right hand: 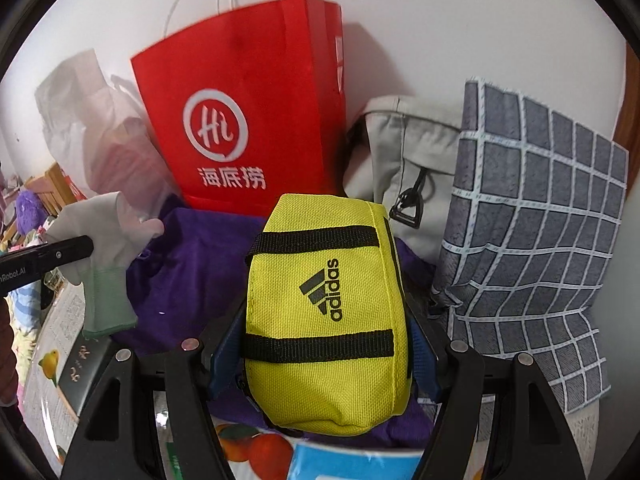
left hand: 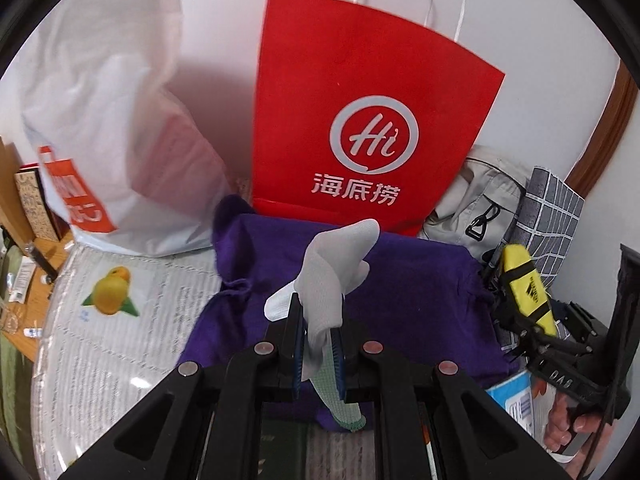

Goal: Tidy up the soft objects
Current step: 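Carry the glove with the left tool while the right tool carries the pouch toward the purple towel, then lower and release the pouch with the right tool while the left tool releases the glove onto the towel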

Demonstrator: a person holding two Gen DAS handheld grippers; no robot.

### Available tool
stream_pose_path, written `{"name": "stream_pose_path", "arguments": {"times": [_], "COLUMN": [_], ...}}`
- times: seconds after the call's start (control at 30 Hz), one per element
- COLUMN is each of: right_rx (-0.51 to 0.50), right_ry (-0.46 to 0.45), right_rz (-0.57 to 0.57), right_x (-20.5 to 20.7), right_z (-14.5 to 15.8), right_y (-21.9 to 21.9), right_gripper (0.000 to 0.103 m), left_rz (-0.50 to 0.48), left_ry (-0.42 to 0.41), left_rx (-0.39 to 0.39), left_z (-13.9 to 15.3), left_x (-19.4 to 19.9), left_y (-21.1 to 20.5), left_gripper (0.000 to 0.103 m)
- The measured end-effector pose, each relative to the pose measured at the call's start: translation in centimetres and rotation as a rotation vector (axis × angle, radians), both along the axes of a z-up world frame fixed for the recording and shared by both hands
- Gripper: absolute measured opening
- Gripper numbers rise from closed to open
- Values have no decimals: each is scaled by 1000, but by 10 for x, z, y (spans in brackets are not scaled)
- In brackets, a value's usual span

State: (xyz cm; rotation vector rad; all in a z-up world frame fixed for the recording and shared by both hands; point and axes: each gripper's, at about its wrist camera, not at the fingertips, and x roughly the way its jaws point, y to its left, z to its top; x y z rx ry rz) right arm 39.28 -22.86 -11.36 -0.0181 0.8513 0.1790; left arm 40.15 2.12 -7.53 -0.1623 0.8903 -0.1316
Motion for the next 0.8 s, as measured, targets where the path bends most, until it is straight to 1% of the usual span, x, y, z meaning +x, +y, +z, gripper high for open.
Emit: {"name": "stream_pose_path", "arguments": {"times": [0.07, 0.17, 0.2, 0.23, 0.3, 0.43, 0.57, 0.73, 0.8], "right_rx": [-12, -11, -10, -11, -21, -23, -6, 4, 5], "right_ry": [10, 62, 76, 90, 118, 146, 178, 209, 210], "right_rz": [7, 22, 26, 29, 31, 25, 11, 13, 14], "right_x": [3, 10, 11, 13, 16, 21, 25, 29, 28], "right_z": [-7, -23, -27, -32, -41, -53, -65, -73, -73], "right_y": [1, 1, 1, 2, 2, 4, 2, 4, 3], "right_gripper": [71, 71, 71, 71, 71, 71, 71, 71, 71], "left_rz": [-4, 3, 5, 19, 19, 12, 10, 29, 30], "left_ry": [11, 35, 44, 74, 87, 88, 79, 111, 117], "left_rx": [-1, 5, 3, 1, -12, -33, -1, 9, 2], "left_z": [-7, -17, -21, -24, -33, -46, -49, -60, -63], "left_x": [9, 22, 26, 29, 35, 42, 48, 56, 59], "left_y": [-3, -6, -7, -7, -7, -6, -7, -1, 1], "left_gripper": [12, 12, 12, 12, 12, 12, 13, 13, 13]}}
